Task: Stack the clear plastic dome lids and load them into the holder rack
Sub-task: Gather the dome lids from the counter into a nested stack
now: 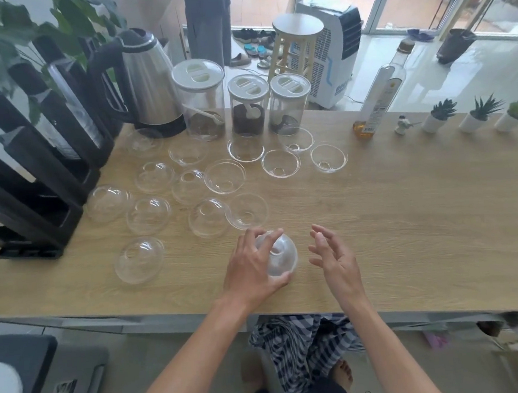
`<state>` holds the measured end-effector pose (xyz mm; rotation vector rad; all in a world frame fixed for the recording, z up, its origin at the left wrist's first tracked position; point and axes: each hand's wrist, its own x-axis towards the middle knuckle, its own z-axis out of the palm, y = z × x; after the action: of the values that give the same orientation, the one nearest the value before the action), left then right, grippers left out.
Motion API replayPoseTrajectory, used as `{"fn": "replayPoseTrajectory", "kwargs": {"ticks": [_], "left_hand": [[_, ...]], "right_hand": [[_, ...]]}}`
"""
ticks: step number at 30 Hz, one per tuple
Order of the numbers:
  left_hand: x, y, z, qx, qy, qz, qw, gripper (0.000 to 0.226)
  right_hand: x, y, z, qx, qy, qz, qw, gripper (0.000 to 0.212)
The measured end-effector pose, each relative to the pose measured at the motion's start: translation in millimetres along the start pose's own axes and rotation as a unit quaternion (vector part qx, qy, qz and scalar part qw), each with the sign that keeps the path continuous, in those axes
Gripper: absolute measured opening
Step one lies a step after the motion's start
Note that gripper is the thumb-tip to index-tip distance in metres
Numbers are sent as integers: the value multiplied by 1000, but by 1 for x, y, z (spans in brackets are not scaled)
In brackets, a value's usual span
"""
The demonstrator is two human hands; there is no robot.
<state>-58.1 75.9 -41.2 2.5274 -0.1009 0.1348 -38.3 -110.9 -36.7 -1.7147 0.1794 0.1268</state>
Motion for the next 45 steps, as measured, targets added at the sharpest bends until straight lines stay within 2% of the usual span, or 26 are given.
{"fn": "replayPoseTrajectory", "kwargs": {"ticks": [3,9,11,13,16,19,21,24,29,32,35,38,40,43,45], "left_hand": [[0,0,-2,2,5,3,1000,95],[-6,-12,-34,-33,44,13,998,94],[-8,-27,-48,-59,89,-9,994,90],[-9,-50,-61,-43,161,-65,984,86],[-13,-92,-75,60,225,-206,950,90],[-24,-123,-83,105,185,-354,911,106],[-32,-134,-84,95,148,-402,899,109],[-39,-140,-81,86,142,-384,908,94],[-39,-129,-88,37,202,-340,918,83],[-30,-106,-95,17,256,-254,932,80],[-18,-76,-96,-21,268,-161,950,81],[-12,-46,-86,-49,237,-90,966,81],[-11,-32,-72,-58,186,-60,979,83],[-17,-29,-48,-49,103,-53,992,89],[-24,-33,-35,-36,70,-58,995,87]], "right_hand": [[2,1,-1,-69,-57,-30,996,39],[8,4,-1,-181,-207,-72,959,92],[8,6,7,-191,-221,-80,953,104],[6,8,17,-189,-201,-77,958,105],[3,9,27,-195,-169,-84,962,95],[2,9,35,-193,-179,-88,961,93],[2,9,41,-195,-186,-93,959,93],[0,7,52,-189,-195,-89,958,94],[-2,8,64,-179,-197,-110,958,93],[-2,5,63,-154,-197,-94,964,92],[1,1,59,-113,-163,-76,977,82],[8,-6,52,-101,-97,-60,988,63],[15,-9,47,-109,-54,-51,991,52],[27,-10,39,-115,-10,-40,993,41],[36,-9,38,-148,-12,-47,988,37]]}}
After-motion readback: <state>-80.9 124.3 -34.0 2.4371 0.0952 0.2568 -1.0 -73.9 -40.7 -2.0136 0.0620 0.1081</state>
